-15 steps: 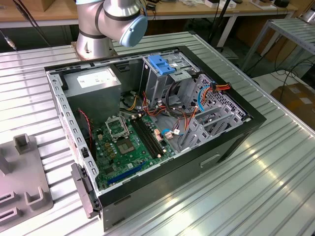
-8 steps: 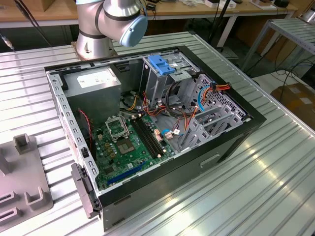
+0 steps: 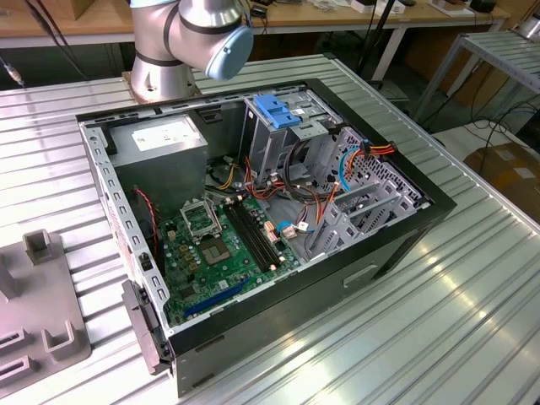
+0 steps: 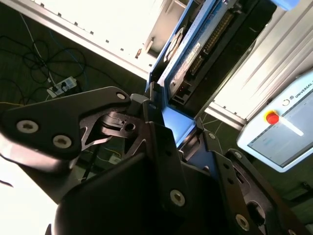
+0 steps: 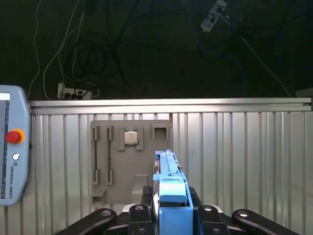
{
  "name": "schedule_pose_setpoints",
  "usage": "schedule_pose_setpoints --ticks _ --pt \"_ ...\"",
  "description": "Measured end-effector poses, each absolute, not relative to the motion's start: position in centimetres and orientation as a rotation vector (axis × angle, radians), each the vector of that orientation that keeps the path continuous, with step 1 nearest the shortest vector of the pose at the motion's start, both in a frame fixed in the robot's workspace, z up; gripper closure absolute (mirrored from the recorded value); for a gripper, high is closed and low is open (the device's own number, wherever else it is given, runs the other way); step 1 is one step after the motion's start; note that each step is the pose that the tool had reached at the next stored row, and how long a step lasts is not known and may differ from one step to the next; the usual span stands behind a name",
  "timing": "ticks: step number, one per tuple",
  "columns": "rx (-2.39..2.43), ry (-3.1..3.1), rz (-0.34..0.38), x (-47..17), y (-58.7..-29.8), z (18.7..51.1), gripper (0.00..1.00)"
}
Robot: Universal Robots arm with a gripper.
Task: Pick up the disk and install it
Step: 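Pick up the disk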
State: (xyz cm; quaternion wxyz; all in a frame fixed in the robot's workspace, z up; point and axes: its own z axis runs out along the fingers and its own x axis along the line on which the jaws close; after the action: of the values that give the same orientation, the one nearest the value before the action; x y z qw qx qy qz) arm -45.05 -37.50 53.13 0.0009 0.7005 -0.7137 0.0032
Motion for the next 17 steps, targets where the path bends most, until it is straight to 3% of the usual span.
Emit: schedule_pose_setpoints --ticks 17 --pt "2.199 -2.241 0.010 -40.5 -37.5 53.1 0.63"
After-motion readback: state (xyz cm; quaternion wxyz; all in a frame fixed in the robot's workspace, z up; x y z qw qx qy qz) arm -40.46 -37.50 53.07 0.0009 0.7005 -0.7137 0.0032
